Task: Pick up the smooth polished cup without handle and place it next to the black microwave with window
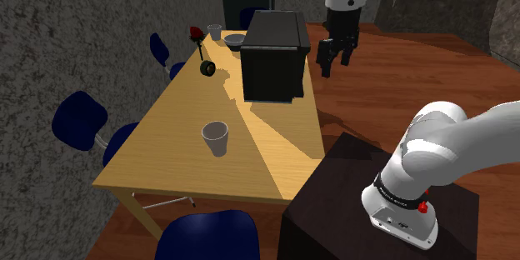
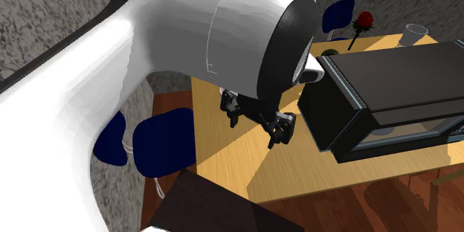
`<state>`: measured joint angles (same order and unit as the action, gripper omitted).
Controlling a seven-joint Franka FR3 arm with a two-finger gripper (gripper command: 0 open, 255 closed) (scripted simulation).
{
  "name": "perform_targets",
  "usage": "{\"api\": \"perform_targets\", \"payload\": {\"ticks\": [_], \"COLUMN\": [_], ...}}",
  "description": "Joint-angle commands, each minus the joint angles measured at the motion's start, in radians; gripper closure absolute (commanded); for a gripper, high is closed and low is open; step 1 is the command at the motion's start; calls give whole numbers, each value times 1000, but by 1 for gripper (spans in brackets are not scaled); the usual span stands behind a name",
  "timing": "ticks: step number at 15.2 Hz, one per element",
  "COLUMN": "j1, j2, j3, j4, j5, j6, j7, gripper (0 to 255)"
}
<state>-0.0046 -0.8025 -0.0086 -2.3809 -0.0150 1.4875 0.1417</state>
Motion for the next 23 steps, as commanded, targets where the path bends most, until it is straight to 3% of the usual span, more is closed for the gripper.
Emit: {"api": "perform_targets", "payload": {"ticks": [1,12,23], "j1": [0,39,74], "j2": [0,283,667], "j3": [0,48,93], "j4": [0,-60,56], "j5": [0,69,110], "j6": [0,392,713], "j7": [0,42,69], "gripper": [0,0,0]}}
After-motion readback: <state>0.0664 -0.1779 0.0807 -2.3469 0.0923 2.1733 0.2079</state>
